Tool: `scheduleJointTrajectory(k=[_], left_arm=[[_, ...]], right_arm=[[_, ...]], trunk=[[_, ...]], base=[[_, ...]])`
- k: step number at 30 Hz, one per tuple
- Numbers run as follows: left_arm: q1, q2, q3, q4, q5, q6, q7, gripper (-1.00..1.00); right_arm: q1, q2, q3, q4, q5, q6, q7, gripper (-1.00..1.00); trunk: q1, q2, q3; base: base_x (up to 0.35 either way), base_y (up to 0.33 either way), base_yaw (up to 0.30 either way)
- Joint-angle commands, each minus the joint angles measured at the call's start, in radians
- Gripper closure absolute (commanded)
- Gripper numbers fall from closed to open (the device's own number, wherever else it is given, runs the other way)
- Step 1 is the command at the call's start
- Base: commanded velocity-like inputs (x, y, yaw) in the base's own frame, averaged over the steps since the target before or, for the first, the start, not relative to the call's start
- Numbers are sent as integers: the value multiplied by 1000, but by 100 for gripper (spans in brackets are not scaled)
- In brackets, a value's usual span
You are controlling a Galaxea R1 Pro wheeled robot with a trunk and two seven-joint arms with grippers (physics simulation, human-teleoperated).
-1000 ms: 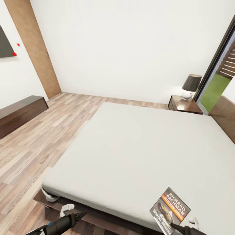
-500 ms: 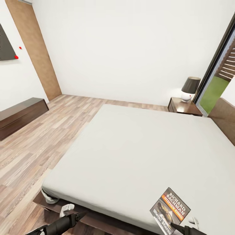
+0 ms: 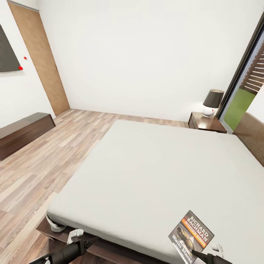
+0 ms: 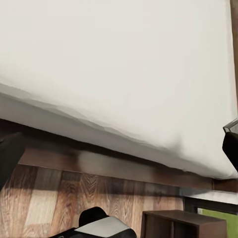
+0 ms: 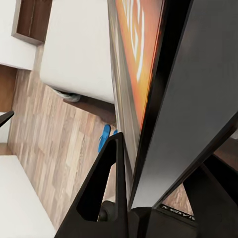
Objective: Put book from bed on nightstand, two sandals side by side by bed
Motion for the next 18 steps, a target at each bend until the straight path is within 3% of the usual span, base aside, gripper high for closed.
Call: scheduleJointTrajectory(k=[1, 18], left_arm=[[0, 1, -6, -1, 10, 8, -1, -100], [0, 1, -6, 0, 10, 8, 0, -100]], right_arm=[[-1, 0, 7, 0, -7, -1, 3, 100], [-1, 0, 7, 0, -7, -1, 3, 100]], trunk=[[0, -1, 1], [0, -1, 28]], base=[[0, 0, 0], [0, 0, 0]])
